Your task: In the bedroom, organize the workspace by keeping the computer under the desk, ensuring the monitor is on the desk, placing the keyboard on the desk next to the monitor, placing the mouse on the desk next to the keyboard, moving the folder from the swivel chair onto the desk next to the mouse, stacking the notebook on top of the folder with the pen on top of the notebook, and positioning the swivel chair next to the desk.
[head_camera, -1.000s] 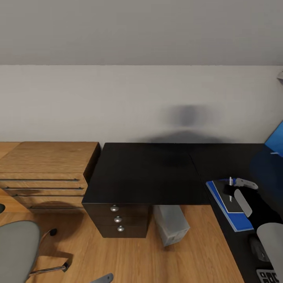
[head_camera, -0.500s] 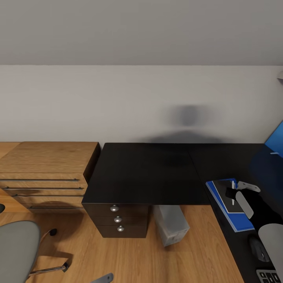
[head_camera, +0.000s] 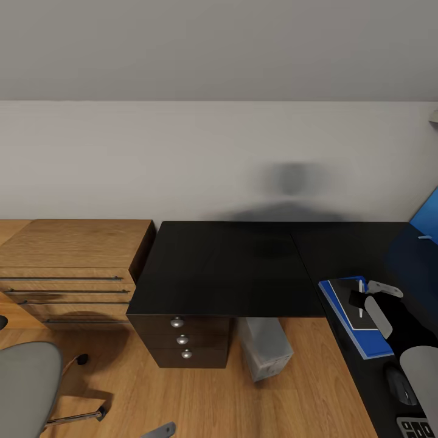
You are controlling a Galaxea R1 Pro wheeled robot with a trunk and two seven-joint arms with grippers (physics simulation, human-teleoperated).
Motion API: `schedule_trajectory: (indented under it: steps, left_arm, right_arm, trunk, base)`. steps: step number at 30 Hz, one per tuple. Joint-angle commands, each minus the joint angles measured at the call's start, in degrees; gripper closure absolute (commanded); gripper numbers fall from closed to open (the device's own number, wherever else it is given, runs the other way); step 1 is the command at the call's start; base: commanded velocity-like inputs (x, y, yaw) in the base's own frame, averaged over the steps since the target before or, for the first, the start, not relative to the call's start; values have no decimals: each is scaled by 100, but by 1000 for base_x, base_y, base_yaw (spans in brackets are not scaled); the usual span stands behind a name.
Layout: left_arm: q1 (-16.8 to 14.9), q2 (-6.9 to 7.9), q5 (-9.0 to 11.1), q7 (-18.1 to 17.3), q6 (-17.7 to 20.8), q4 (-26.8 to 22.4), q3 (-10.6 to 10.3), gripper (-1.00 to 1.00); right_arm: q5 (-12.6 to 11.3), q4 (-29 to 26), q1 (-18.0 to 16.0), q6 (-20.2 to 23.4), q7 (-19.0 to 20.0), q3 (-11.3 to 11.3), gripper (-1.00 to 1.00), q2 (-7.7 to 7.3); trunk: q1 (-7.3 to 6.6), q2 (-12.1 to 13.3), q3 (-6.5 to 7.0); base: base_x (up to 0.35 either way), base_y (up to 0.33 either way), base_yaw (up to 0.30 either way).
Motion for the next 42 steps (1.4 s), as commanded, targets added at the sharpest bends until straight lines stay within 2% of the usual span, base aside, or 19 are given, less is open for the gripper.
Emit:
schedule_trajectory:
  steps: [1, 20, 28, 34, 36, 39, 41, 42]
  left_arm:
    - [-8, 7, 29, 37, 9, -9, -26, -100]
    - [-8, 7, 29, 37, 9, -15, -24, -100]
    - [-8, 3, 29, 37, 14, -2, -28, -100]
    - [-8, -1, 29, 37, 12, -1, -30, -100]
    - [-8, -1, 31, 37, 16, -1, -30, -100]
    - [-8, -2, 30, 37, 13, -1, -30, -100]
    - [-8, -2, 30, 37, 12, -1, -30, -100]
    - [-8, -2, 30, 37, 11, 1, -30, -100]
  right_arm:
    - [-70, -11, -1, 15, -43, 2, -100, -2]
    - [-72, -140, -1, -22, -49, 7, -100, -2]
    - [-84, -966, 27, 13, -50, 11, -100, 0]
    - [-120, -1297, 82, 40, -49, 10, -100, 18]
    - [-145, -1405, 145, 49, -48, 22, -100, 69]
    - [-148, -1516, 225, 48, -47, 31, -100, 227]
    - [-135, -1564, 266, 48, -47, 30, -100, 337]
    - [-124, -1603, 298, 48, -45, 30, -100, 440]
  trunk:
    - [1, -5, -6]
    - [1, -5, -6]
    - [1, -5, -6]
    - [1, -5, -6]
    - [1, -5, -6]
    - [1, -5, -6]
    - [1, -5, -6]
    - [1, -5, -6]
  base:
    - [0, 0, 0]
    - [0, 0, 0]
    - [0, 0, 0]
    - [0, 0, 0]
    - [0, 0, 0]
    - [0, 0, 0]
    - [0, 0, 0]
    - [0, 0, 0]
